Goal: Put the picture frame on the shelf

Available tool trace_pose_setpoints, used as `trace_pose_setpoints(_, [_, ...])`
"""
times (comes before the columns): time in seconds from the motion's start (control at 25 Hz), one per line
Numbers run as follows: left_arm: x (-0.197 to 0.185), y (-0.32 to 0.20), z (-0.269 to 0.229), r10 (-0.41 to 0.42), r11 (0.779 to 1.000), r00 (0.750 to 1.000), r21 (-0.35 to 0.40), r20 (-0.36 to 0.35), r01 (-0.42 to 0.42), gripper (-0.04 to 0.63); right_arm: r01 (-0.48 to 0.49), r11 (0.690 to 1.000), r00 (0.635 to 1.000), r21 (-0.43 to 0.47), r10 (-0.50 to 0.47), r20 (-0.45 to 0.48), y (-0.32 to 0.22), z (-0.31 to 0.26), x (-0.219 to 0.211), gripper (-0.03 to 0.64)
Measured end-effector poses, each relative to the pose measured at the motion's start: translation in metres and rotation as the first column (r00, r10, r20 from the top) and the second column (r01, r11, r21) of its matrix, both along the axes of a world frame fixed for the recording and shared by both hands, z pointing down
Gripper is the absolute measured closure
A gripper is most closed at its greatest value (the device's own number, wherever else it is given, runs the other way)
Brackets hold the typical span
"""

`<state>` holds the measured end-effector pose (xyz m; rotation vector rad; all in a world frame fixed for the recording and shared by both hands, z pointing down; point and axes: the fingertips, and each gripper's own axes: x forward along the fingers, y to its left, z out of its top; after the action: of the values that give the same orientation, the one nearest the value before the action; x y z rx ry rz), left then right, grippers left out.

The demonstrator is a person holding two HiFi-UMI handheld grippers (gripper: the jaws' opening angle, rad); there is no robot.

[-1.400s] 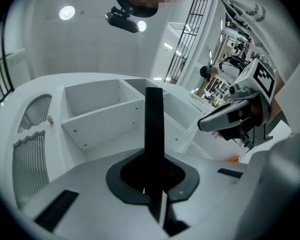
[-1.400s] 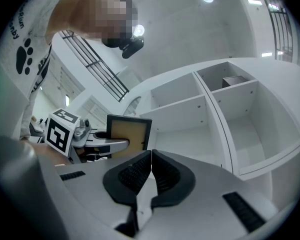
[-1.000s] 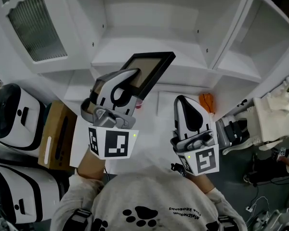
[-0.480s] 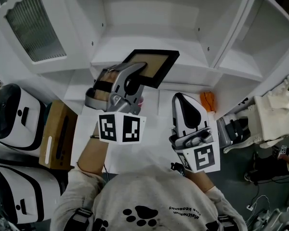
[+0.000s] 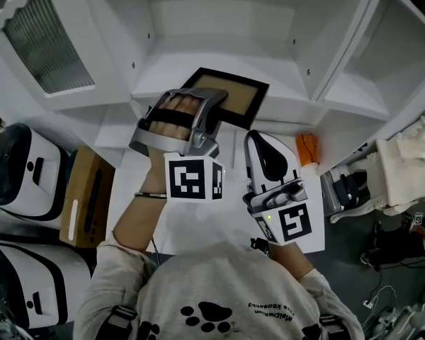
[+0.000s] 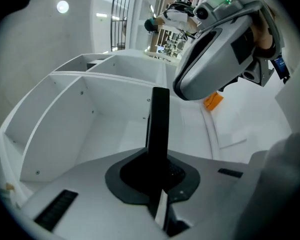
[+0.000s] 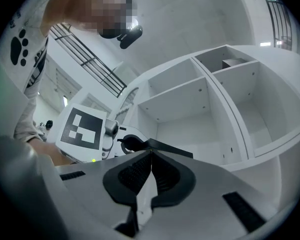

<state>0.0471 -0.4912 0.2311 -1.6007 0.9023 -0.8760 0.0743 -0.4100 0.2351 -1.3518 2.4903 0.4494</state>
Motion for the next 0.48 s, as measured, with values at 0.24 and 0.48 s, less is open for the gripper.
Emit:
trace_pose_setpoints(0.24, [0.001,-0.015,0.01,-0.051,0.997,0.995,-0.056,0.091,0.056,0.568,0.04,0.997,0.999,-0.063,-0.039,0.022,-0.019,0.008,-0.005,0.581])
trace_pose_setpoints(0.48, [0.01,-0.018,0.022,-0.014,0.986,0.995,-0.161,0.101,0.03,0.499,0.092,0.989,0.995,-0.115,-0.088,0.04,-0.029,0.017,-0.014,0.581])
